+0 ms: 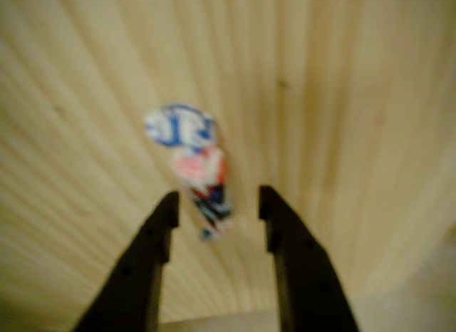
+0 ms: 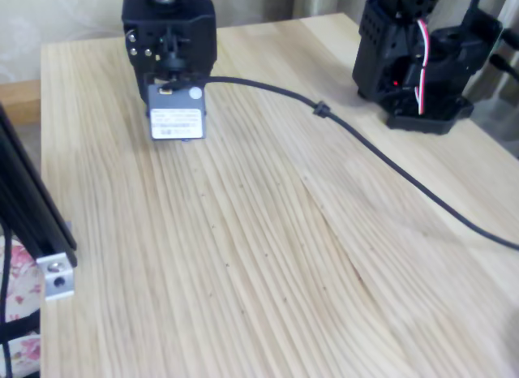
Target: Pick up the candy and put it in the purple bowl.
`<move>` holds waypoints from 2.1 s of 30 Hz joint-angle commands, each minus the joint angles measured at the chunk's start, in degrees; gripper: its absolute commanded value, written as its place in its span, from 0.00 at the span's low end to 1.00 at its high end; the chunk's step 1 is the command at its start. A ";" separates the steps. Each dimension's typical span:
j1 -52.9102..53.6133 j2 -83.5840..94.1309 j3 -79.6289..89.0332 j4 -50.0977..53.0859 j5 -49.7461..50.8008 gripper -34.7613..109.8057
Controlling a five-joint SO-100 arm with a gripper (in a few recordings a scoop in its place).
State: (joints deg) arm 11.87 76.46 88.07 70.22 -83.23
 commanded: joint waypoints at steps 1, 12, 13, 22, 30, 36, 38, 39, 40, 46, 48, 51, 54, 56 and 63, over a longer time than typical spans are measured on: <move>0.97 2.72 -3.34 1.05 -1.14 0.36; 1.67 2.46 -0.44 -0.44 -0.88 0.36; 1.67 2.37 -0.09 -0.62 -0.97 0.36; 1.41 1.14 2.29 -0.18 -1.49 0.36; 1.41 -0.09 2.37 -1.14 -1.14 0.35; 1.23 -0.70 2.11 -1.41 -1.41 0.29; 1.14 -0.70 2.11 -1.67 -1.14 0.28; 1.14 -0.70 2.11 -1.76 -1.14 0.27; 1.14 -0.70 2.11 -1.85 -1.05 0.27; 1.32 -0.44 0.79 -1.93 0.79 0.27; 1.32 0.00 -0.79 -0.70 2.46 0.27; 1.05 1.23 -3.25 1.41 6.24 0.27; 0.62 2.72 -5.27 3.43 10.55 0.27; 0.18 3.78 -6.86 4.92 13.80 0.27; -2.64 9.58 -9.67 12.39 22.24 0.27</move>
State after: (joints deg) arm 9.40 75.85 83.41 79.72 -63.81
